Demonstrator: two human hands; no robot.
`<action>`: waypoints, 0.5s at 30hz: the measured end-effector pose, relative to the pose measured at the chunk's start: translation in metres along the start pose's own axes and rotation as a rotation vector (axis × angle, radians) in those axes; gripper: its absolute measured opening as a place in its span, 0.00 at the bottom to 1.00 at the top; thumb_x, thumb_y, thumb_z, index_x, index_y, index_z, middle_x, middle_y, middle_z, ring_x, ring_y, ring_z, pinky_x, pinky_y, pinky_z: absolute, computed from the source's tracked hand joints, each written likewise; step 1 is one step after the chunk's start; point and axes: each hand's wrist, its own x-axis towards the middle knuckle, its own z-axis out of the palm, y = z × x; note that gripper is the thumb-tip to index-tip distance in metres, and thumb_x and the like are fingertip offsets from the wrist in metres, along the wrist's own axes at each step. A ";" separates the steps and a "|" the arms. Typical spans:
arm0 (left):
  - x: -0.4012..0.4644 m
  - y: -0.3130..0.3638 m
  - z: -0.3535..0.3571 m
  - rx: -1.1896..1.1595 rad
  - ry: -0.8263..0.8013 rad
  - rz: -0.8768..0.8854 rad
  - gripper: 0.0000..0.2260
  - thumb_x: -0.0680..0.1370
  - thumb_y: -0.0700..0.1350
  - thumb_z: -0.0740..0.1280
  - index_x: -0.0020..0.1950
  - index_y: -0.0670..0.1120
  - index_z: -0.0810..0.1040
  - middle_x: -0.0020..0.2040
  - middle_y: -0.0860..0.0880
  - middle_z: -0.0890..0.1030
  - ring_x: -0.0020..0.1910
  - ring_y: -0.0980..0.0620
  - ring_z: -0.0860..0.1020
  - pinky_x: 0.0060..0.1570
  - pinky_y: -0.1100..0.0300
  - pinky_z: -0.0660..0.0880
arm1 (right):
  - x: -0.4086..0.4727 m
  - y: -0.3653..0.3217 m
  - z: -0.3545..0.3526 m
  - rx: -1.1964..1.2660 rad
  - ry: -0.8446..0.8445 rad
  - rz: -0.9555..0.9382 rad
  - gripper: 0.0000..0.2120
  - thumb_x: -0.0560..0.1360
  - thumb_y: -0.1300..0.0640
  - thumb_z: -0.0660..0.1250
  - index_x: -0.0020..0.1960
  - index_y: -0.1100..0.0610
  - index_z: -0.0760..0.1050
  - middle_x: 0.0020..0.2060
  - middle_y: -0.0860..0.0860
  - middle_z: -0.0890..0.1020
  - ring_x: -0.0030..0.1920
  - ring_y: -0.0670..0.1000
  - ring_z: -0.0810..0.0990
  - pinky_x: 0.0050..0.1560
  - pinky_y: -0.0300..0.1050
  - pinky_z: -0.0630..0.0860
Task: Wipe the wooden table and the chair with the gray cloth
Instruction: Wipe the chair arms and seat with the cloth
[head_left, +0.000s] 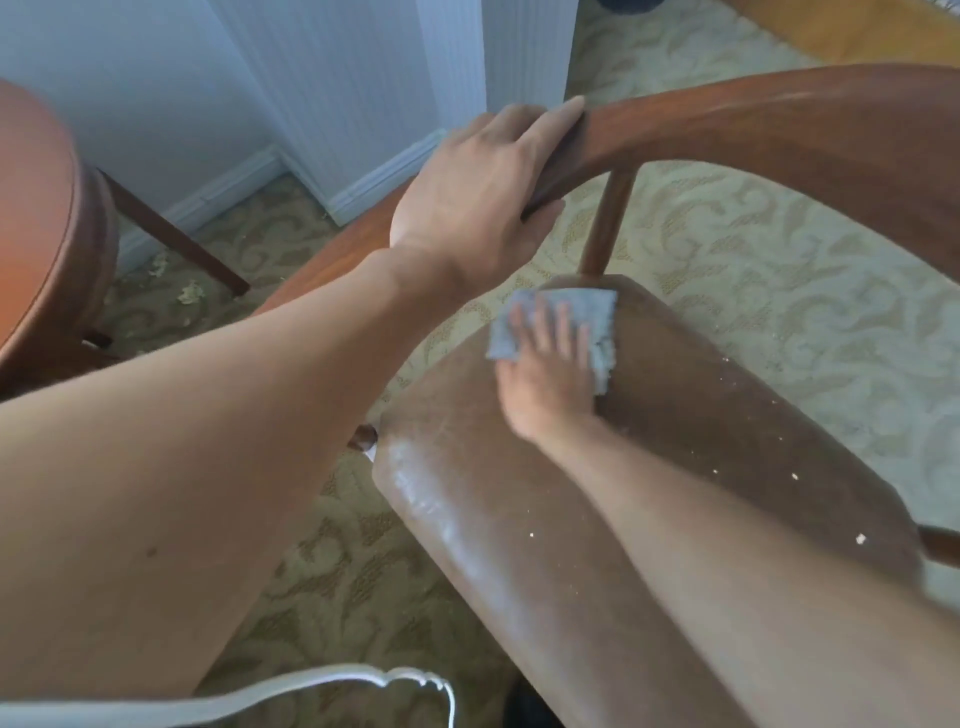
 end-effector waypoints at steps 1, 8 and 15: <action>0.000 0.000 0.000 -0.001 -0.002 -0.005 0.29 0.78 0.51 0.65 0.78 0.49 0.63 0.69 0.48 0.74 0.62 0.44 0.75 0.60 0.51 0.69 | -0.021 -0.028 0.012 0.018 -0.026 -0.096 0.31 0.83 0.43 0.46 0.83 0.50 0.43 0.83 0.52 0.45 0.82 0.58 0.40 0.80 0.58 0.34; -0.001 0.002 -0.002 -0.002 0.000 -0.029 0.29 0.78 0.51 0.66 0.78 0.51 0.63 0.69 0.49 0.75 0.62 0.45 0.75 0.61 0.51 0.71 | -0.136 -0.081 0.062 -0.075 -0.086 -0.426 0.38 0.81 0.44 0.59 0.84 0.52 0.45 0.83 0.52 0.44 0.83 0.56 0.39 0.81 0.60 0.43; -0.002 0.002 0.000 -0.007 0.017 -0.040 0.29 0.77 0.52 0.66 0.77 0.52 0.64 0.68 0.49 0.75 0.61 0.44 0.75 0.60 0.48 0.71 | -0.034 0.115 -0.010 -0.258 0.039 0.016 0.33 0.82 0.44 0.42 0.79 0.52 0.28 0.82 0.56 0.38 0.82 0.58 0.41 0.79 0.57 0.38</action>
